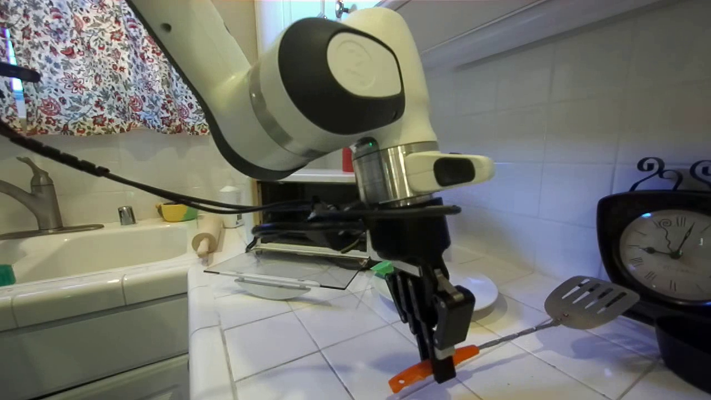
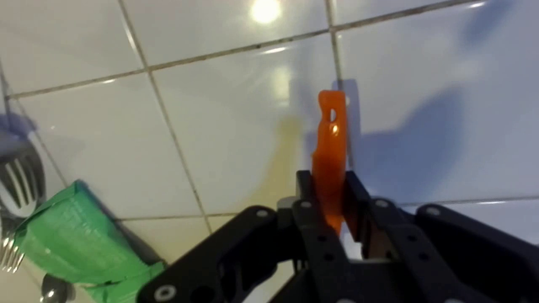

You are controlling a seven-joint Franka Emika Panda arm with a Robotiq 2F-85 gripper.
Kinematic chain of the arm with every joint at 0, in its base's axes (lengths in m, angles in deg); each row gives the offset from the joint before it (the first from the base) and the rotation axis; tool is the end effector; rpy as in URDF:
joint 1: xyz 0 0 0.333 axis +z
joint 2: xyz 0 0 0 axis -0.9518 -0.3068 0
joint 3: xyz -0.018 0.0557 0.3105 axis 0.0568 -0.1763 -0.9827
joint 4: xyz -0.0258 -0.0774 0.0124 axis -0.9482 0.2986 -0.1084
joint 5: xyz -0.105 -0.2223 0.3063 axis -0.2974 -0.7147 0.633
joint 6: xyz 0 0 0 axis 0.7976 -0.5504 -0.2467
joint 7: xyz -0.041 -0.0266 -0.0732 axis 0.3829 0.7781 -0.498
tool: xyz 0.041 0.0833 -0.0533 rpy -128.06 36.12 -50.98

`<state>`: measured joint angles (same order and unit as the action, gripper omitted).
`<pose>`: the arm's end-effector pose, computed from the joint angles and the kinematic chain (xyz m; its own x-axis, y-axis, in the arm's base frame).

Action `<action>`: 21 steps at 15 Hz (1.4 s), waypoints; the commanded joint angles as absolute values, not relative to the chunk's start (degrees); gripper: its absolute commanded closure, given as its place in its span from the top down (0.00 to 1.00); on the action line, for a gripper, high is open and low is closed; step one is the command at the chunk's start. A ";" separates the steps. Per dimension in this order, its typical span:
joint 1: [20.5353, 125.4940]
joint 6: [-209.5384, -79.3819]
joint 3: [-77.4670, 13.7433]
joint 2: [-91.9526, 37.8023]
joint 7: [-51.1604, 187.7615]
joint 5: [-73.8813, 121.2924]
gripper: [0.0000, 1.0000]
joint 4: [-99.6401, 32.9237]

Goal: Use the spatula to pick up the green packet and put it into the microwave

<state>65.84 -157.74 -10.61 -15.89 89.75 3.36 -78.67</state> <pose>0.4327 -0.2582 0.2870 0.7885 -0.5950 0.1555 -0.6146 -0.7543 0.2309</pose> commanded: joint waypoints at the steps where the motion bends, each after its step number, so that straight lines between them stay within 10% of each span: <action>1: 71.63 -154.22 -6.07 -13.37 96.41 -12.46 0.05 -79.32; 21: 66.42 -135.96 -26.54 -6.59 94.41 -40.15 0.05 -85.72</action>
